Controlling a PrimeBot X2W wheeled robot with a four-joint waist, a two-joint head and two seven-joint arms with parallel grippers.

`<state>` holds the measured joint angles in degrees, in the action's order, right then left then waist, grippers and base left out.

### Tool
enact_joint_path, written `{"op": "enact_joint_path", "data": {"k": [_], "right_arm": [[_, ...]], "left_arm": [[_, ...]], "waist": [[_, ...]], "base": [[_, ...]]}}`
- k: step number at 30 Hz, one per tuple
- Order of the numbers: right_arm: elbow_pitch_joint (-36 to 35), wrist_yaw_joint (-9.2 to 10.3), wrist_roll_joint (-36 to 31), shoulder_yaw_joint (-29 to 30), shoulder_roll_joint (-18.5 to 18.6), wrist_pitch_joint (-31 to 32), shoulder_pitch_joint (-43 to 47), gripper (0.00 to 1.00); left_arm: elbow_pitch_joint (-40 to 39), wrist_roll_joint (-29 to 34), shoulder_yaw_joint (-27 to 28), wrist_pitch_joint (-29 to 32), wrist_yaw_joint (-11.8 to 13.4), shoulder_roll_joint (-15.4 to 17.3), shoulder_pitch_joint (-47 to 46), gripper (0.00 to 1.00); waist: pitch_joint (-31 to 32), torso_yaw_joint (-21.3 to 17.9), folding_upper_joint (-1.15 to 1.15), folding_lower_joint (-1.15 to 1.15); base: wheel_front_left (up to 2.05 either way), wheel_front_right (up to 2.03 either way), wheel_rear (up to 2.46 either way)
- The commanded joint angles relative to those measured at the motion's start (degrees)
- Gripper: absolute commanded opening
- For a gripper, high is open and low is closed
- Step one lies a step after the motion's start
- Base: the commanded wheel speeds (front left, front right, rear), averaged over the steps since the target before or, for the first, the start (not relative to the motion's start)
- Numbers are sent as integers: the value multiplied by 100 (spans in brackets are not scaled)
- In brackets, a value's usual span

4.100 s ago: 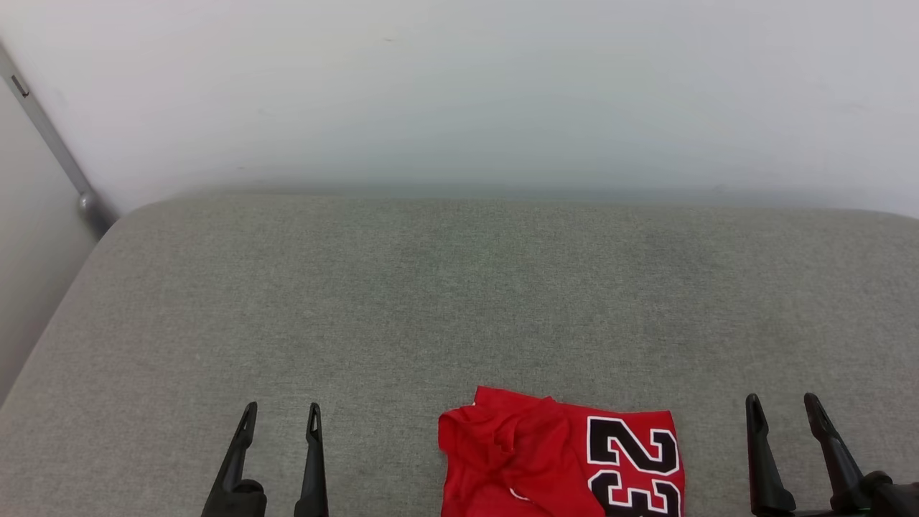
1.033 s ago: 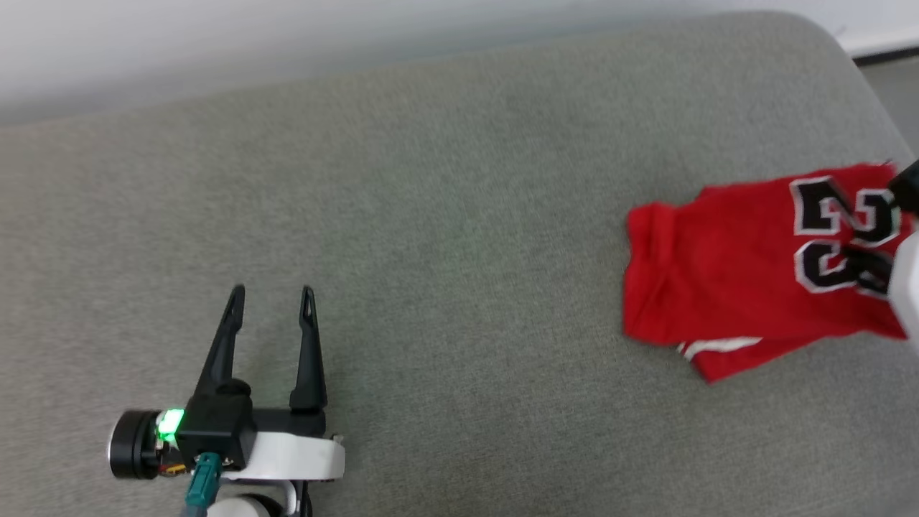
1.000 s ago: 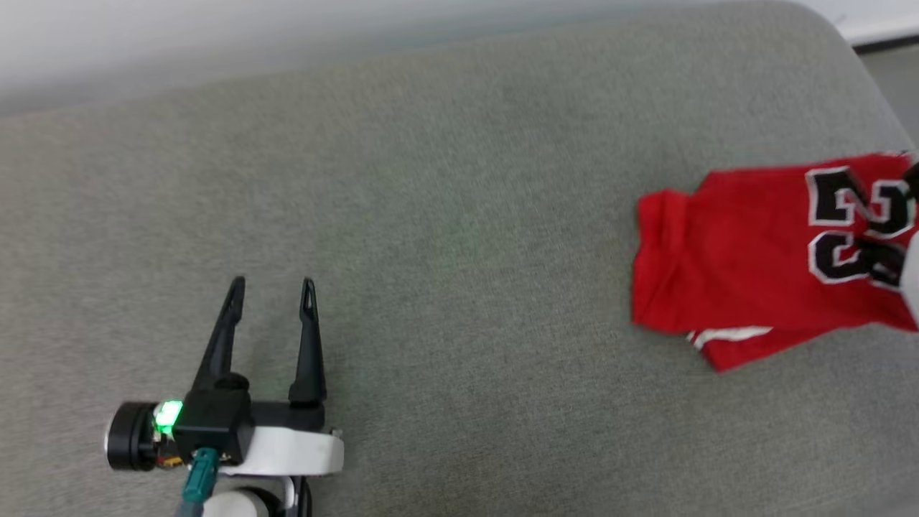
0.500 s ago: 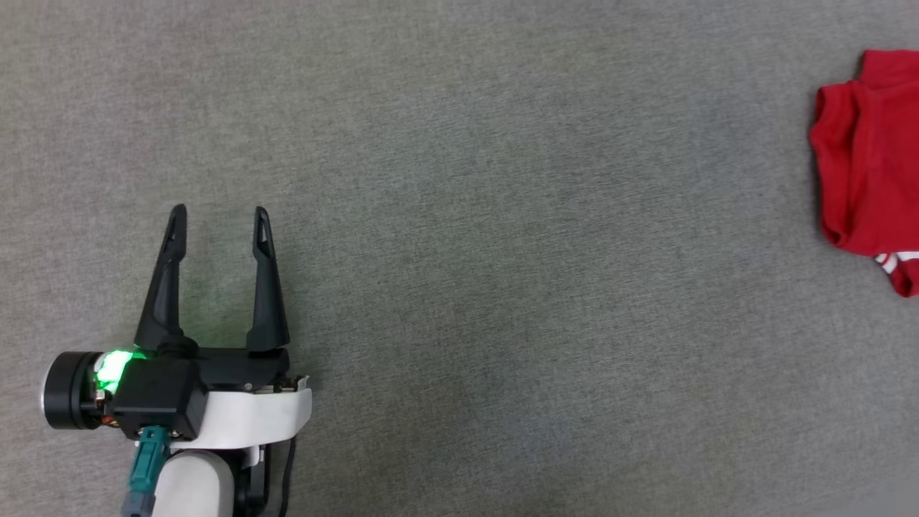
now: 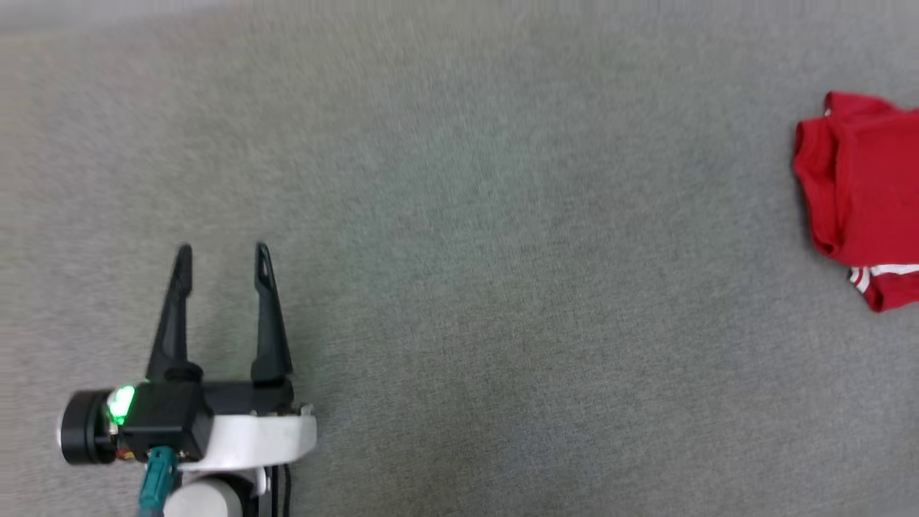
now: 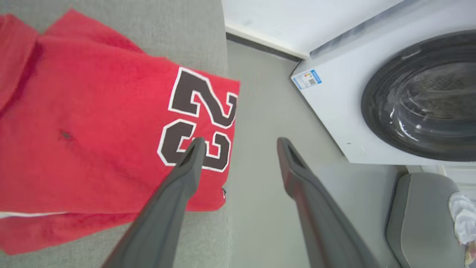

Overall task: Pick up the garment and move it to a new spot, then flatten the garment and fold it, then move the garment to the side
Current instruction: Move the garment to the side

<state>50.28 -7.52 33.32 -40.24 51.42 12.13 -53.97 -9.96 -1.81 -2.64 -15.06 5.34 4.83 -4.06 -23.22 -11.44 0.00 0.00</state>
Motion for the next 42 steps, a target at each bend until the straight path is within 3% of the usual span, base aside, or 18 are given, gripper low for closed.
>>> {"op": "enact_joint_path", "data": {"k": [1,8,9,10,16,22,25,33,42], "right_arm": [[28,7,-115,72,-45,-221,-24,100],[27,6,-1332,936,-467,-2364,-10,100],[-25,6,-1481,1131,-559,-2535,39,100],[-412,6,-1878,1775,-947,-2718,259,100],[-2470,6,-2493,3352,-1958,-2727,1596,100],[-3780,6,-2826,4047,-3159,-2729,3058,100],[-4020,6,-2873,4141,-3599,-2729,3650,100],[-4193,6,-2760,4408,-4338,-2730,4851,100],[-4623,6,-2767,4485,-4797,-2730,5849,100]], "left_arm": [[21,-20,12,-13,20,-16,121,100],[170,-84,57,-13,78,-92,531,100],[182,-85,69,-13,77,-96,590,100],[234,-57,99,-13,108,-106,756,100],[367,7,178,-13,114,-118,958,100],[552,54,148,-13,86,-129,1069,100],[656,83,116,-13,76,-128,1103,100],[860,158,22,-13,30,-81,1273,100],[842,36,-87,-13,-120,-103,1460,100]], "waist": [[429,115,0,0],[1201,361,0,0],[1291,402,0,0],[1494,523,0,0],[1699,764,0,0],[1892,991,0,0],[2016,1080,0,0],[2298,1315,0,0],[2491,1456,0,0]], "base": [[0,0,0],[0,0,0],[0,0,0],[0,0,0],[0,0,0],[0,0,0],[0,0,0],[0,0,0],[0,0,0]]}}
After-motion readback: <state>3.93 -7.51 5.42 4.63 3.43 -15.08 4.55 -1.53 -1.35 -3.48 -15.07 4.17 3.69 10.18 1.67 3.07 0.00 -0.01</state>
